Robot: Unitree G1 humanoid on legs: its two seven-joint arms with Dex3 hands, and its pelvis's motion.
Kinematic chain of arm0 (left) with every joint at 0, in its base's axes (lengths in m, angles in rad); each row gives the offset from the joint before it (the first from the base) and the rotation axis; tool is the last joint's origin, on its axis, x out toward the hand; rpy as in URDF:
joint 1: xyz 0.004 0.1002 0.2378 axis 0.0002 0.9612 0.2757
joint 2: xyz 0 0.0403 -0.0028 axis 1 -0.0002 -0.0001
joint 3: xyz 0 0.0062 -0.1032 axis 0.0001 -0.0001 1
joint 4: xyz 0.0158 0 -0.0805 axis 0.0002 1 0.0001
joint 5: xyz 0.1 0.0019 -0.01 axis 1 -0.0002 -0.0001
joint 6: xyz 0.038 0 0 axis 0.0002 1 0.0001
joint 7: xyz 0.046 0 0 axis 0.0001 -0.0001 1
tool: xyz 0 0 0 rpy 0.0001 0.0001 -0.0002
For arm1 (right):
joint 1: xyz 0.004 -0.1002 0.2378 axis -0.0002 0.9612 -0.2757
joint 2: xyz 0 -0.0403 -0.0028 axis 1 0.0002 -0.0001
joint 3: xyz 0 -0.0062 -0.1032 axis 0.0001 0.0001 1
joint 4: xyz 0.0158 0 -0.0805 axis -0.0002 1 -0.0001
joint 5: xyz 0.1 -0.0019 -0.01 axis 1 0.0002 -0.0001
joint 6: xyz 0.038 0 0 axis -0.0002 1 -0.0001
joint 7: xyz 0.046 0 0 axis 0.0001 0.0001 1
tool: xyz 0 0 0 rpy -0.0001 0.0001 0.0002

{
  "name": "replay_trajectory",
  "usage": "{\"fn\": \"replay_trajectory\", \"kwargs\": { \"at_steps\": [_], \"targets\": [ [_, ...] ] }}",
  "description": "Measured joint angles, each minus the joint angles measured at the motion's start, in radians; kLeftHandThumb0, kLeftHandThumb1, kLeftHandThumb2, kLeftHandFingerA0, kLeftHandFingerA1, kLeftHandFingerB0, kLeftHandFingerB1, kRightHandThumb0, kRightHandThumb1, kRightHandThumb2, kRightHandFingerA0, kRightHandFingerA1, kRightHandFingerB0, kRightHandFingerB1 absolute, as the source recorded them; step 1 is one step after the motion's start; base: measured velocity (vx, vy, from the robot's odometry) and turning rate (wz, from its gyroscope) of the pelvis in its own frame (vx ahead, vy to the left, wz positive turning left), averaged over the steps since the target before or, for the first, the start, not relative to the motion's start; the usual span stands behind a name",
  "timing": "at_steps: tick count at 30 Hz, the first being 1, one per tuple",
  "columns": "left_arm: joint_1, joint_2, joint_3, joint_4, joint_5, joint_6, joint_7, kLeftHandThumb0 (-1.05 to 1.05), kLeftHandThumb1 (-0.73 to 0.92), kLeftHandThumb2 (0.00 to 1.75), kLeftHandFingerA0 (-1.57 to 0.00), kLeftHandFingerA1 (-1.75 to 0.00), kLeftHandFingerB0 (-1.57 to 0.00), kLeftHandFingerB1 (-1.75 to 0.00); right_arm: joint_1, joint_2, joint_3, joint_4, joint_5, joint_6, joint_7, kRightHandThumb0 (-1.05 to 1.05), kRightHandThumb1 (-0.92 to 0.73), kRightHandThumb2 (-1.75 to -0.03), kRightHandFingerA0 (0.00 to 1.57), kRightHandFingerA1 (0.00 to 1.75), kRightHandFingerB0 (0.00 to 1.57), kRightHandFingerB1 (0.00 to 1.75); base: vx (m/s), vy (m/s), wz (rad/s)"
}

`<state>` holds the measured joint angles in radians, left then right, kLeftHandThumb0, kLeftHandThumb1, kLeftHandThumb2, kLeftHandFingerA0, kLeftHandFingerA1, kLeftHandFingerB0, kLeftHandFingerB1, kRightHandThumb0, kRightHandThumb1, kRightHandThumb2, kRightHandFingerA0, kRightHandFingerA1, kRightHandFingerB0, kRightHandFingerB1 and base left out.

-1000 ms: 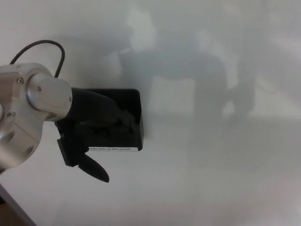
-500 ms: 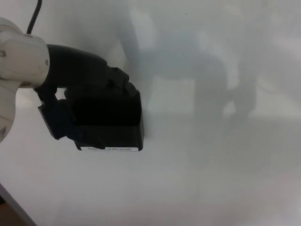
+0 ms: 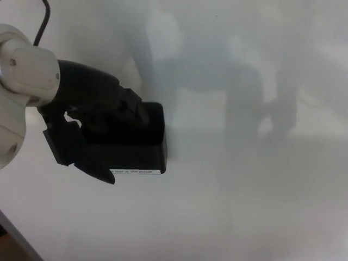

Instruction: A magnetic marker holder is on the left hand side of the white board, the robot put the index and middle finger into the opening of the container and pull off the magnetic holder and hand it to a human on the left hand side.

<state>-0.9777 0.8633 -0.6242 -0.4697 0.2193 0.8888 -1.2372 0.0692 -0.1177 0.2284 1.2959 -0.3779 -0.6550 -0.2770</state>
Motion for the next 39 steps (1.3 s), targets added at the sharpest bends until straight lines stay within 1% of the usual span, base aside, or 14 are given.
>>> {"fn": "replay_trajectory", "kwargs": {
  "at_steps": [2, 3, 7, 12, 13, 15, 16, 20, 22, 27, 28, 31, 32, 39],
  "targets": [
    [0.001, -0.005, -0.006, 0.015, 0.003, -0.001, 0.003, -0.79, 0.48, 0.56, -0.26, -0.35, -0.02, -0.23, 0.000, 0.000, -0.001, 0.000, 0.000, 0.000, 0.000, -0.65, -0.80, -0.64, 0.66, 0.48, 0.28, 0.31, 0.00, 0.000, 0.00],
    [0.001, -0.008, -0.011, 0.023, 0.005, -0.002, 0.006, -0.76, 0.38, 0.79, -0.59, -0.59, -0.05, -0.13, 0.000, 0.000, -0.001, 0.000, 0.000, 0.000, 0.000, -0.64, -0.80, -0.64, 0.66, 0.49, 0.29, 0.31, 0.00, 0.000, 0.00],
    [0.009, -0.015, -0.021, 0.059, 0.011, -0.027, 0.012, -0.76, 0.38, 0.79, -0.59, -0.59, -0.05, -0.13, -0.001, 0.000, -0.002, 0.000, 0.000, 0.000, 0.001, -0.64, -0.80, -0.64, 0.66, 0.49, 0.29, 0.31, 0.00, 0.000, 0.00],
    [0.022, -0.037, -0.023, 0.103, 0.014, -0.051, 0.019, -0.81, 0.40, 0.78, -0.49, -0.56, -0.06, -0.01, -0.001, 0.000, -0.004, 0.000, 0.001, 0.000, 0.003, -0.66, -0.80, -0.64, 0.64, 0.49, 0.29, 0.31, 0.00, 0.000, 0.00],
    [0.025, -0.042, -0.023, 0.112, 0.014, -0.053, 0.021, -0.78, 0.42, 0.82, -0.25, -0.50, -0.02, -0.06, -0.002, 0.000, -0.004, 0.000, 0.001, 0.000, 0.003, -0.66, -0.80, -0.64, 0.64, 0.49, 0.29, 0.31, 0.00, 0.000, 0.00],
    [0.027, -0.052, -0.027, 0.128, 0.016, -0.056, 0.027, -0.78, 0.42, 0.82, -0.25, -0.50, -0.02, -0.06, -0.001, 0.000, -0.004, 0.000, 0.001, 0.000, 0.004, -0.66, -0.80, -0.64, 0.64, 0.49, 0.29, 0.31, 0.00, 0.000, 0.00],
    [0.027, -0.056, -0.030, 0.132, 0.018, -0.057, 0.028, -0.71, 0.41, 0.84, -0.02, -0.22, -0.02, -0.11, -0.001, 0.000, -0.004, 0.000, 0.001, 0.000, 0.004, -0.67, -0.80, -0.64, 0.65, 0.49, 0.29, 0.31, 0.00, 0.000, 0.00],
    [0.027, -0.075, -0.043, 0.139, 0.034, -0.058, 0.032, -0.71, 0.41, 0.84, -0.02, -0.22, -0.02, -0.11, 0.000, 0.000, -0.001, 0.000, 0.000, -0.002, 0.000, -0.67, -0.80, -0.64, 0.65, 0.49, 0.29, 0.31, 0.00, 0.000, 0.00],
    [0.027, -0.082, -0.047, 0.142, 0.039, -0.058, 0.032, -0.81, 0.38, 0.70, -0.13, -0.43, -0.04, -0.12, 0.001, 0.000, 0.001, 0.000, -0.002, -0.003, 0.000, -0.69, -0.81, -0.65, 0.64, 0.48, 0.29, 0.31, 0.00, 0.000, 0.00],
    [0.027, -0.106, -0.052, 0.161, 0.051, -0.059, 0.038, -0.73, 0.46, 0.85, 0.00, -0.38, -0.11, -0.08, 0.003, 0.000, 0.001, 0.000, -0.005, -0.003, 0.000, -0.69, -0.81, -0.65, 0.64, 0.49, 0.28, 0.31, 0.00, 0.000, 0.00],
    [0.027, -0.111, -0.053, 0.163, 0.053, -0.059, 0.039, -0.80, 0.49, 0.56, -0.10, -0.35, 0.00, -0.21, 0.004, 0.000, 0.001, 0.000, -0.005, -0.003, 0.000, -0.66, -0.80, -0.64, 0.66, 0.50, 0.30, 0.31, 0.00, 0.000, 0.00],
    [0.027, -0.117, -0.058, 0.166, 0.064, -0.068, 0.041, -0.80, 0.49, 0.56, -0.10, -0.35, 0.00, -0.21, 0.005, 0.000, 0.001, 0.000, -0.005, -0.004, -0.002, -0.66, -0.80, -0.64, 0.66, 0.50, 0.30, 0.31, 0.00, 0.000, 0.00],
    [0.027, -0.118, -0.058, 0.167, 0.067, -0.071, 0.041, -0.76, 0.45, 0.84, 0.00, -0.08, -0.06, -0.07, 0.005, 0.000, 0.001, 0.000, -0.005, -0.005, -0.002, -0.69, -0.80, -0.65, 0.63, 0.49, 0.29, 0.31, 0.00, 0.000, 0.00],
    [0.023, -0.111, -0.067, 0.131, 0.091, -0.087, 0.039, -0.81, 0.47, 0.87, 0.00, 0.00, -0.09, -0.07, 0.004, 0.000, 0.002, 0.000, -0.007, -0.011, -0.005, -0.69, -0.80, -0.64, 0.64, 0.49, 0.30, 0.31, 0.00, 0.000, 0.00]
  ]
}}
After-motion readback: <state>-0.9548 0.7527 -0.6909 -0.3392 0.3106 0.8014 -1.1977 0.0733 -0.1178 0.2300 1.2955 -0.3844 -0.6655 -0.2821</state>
